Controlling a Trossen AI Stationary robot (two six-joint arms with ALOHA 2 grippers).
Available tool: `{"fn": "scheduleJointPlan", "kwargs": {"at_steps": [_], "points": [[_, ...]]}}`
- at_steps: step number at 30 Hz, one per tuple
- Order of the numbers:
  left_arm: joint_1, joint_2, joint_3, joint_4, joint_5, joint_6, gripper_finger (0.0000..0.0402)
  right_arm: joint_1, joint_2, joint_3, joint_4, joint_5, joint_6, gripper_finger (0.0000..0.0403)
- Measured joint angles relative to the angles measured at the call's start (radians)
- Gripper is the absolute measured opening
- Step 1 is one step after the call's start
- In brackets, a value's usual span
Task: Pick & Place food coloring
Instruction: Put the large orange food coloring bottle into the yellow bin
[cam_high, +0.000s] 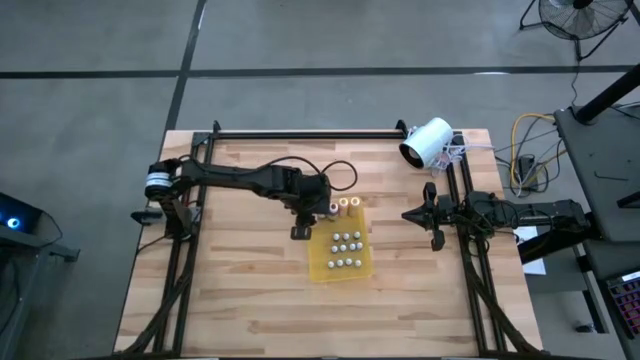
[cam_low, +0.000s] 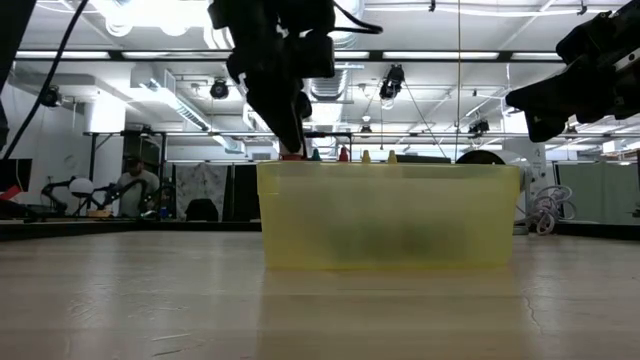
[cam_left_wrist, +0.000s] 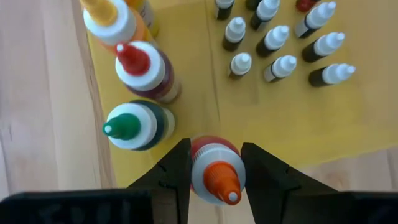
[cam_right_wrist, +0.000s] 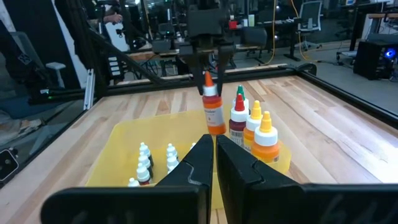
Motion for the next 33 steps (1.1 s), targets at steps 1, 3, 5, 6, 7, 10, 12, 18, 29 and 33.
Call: {"fn": "scheduleJointPlan", "kwargs": {"at_steps": [1, 3, 5, 6, 7, 10, 12, 18, 29, 33], "points": [[0.002, 0.000, -0.005, 0.002, 0.000, 0.001, 0.0094, 0.000, 0.000, 0.000, 0.000, 0.000, 0.000, 0.0013], [0.004, 0.000, -0.010, 0.004, -0.007, 0.000, 0.0094, 0.000, 0.000, 0.000, 0.000, 0.000, 0.000, 0.0013], [0.007, 0.000, -0.011, 0.009, -0.027, 0.000, 0.0094, 0.000, 0.000, 0.000, 0.000, 0.000, 0.000, 0.0013], [0.008, 0.000, -0.011, 0.010, -0.036, -0.001, 0.0094, 0.000, 0.000, 0.000, 0.000, 0.000, 0.000, 0.0013], [0.011, 0.000, -0.011, 0.011, -0.037, -0.003, 0.0094, 0.000, 0.000, 0.000, 0.000, 0.000, 0.000, 0.0013], [0.018, 0.000, -0.012, 0.013, -0.044, -0.004, 0.0094, 0.000, 0.000, 0.000, 0.000, 0.000, 0.000, 0.0013], [0.022, 0.000, -0.013, 0.014, -0.044, -0.004, 0.0094, 0.000, 0.000, 0.000, 0.000, 0.000, 0.000, 0.0013], [0.032, 0.000, -0.030, 0.046, -0.045, -0.005, 0.0094, 0.000, 0.000, 0.000, 0.000, 0.000, 0.000, 0.0013], [0.037, 0.000, -0.040, 0.079, -0.046, -0.002, 0.0125, 0.000, 0.000, 0.000, 0.000, 0.000, 0.000, 0.0013], [0.041, 0.000, -0.040, 0.079, -0.046, -0.002, 0.0130, 0.000, 0.000, 0.000, 0.000, 0.000, 0.000, 0.0013]]}}
